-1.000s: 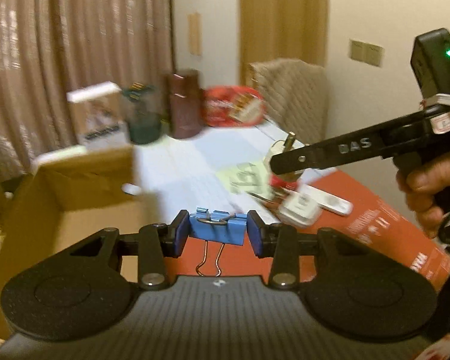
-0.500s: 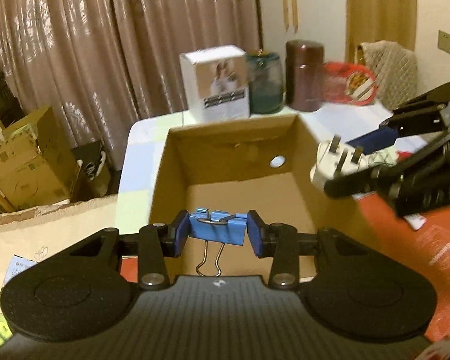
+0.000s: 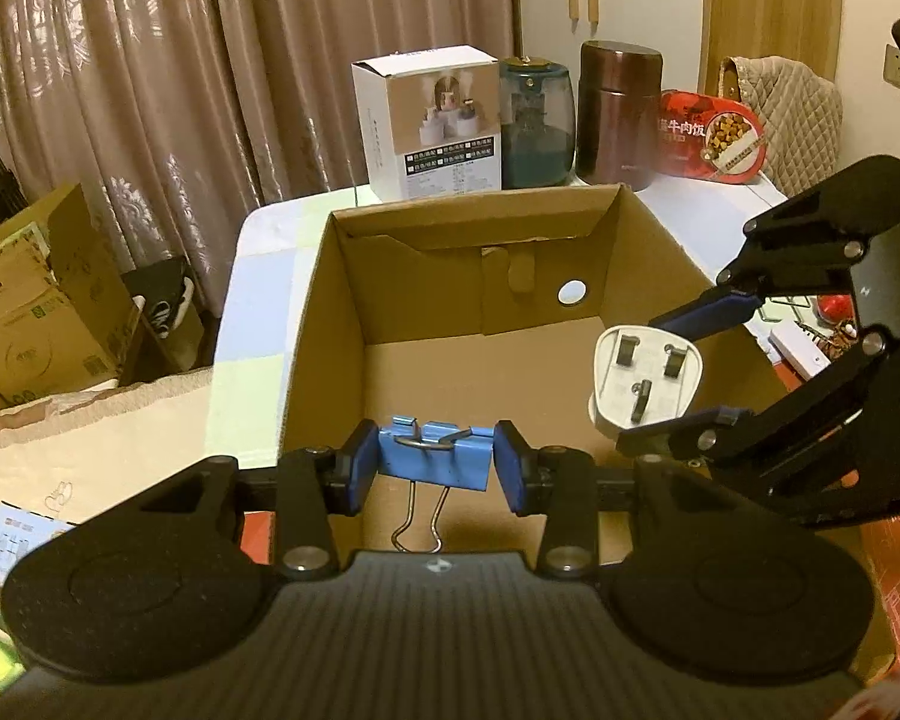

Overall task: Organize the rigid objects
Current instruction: 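Carry the clip and plug over the cardboard box and open both tools to drop them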

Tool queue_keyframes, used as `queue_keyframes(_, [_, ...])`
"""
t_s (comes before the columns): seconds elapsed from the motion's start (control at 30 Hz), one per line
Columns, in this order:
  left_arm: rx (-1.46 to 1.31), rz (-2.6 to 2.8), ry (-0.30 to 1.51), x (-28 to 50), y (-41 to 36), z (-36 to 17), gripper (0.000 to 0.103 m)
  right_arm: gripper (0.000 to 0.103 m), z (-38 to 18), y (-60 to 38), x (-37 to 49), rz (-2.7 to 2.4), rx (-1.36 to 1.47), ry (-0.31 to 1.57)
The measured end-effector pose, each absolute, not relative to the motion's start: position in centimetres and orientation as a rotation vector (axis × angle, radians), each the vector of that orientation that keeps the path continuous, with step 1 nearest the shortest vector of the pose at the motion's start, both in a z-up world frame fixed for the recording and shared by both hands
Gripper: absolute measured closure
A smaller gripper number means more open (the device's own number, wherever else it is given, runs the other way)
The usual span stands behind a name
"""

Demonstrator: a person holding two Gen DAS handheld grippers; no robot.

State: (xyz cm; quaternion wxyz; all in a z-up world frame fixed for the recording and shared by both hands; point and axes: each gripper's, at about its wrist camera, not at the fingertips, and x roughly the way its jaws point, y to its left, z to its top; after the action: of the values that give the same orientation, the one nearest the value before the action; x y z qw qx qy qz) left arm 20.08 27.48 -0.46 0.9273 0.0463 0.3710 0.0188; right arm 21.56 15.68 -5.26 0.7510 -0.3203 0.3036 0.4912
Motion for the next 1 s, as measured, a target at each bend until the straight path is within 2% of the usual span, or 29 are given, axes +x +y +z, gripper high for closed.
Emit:
queue_keyframes(0.13, [0.077, 0.031, 0.776, 20.6, 27.5, -1.0, 0.067, 0.056, -5.9, 15.8, 22.1, 1.065, -0.707, 0.671])
queue_keyframes(0.23, [0.075, 0.03, 0.759, 20.5, 27.6, -1.0, 0.061, 0.056, -5.8, 15.5, 22.0, 1.061, -0.706, 0.673])
queue_keyframes(0.7, [0.041, 0.062, 0.701, 19.3, 28.5, 1.2, 0.061, 0.057, -5.7, 15.3, 22.1, 1.054, -0.689, 0.683])
queue_keyframes(1.0, [-0.015, 0.078, 0.665, 17.0, 28.2, 3.2, 0.061, 0.053, -1.5, 12.3, 22.0, 1.007, -0.532, 0.612])
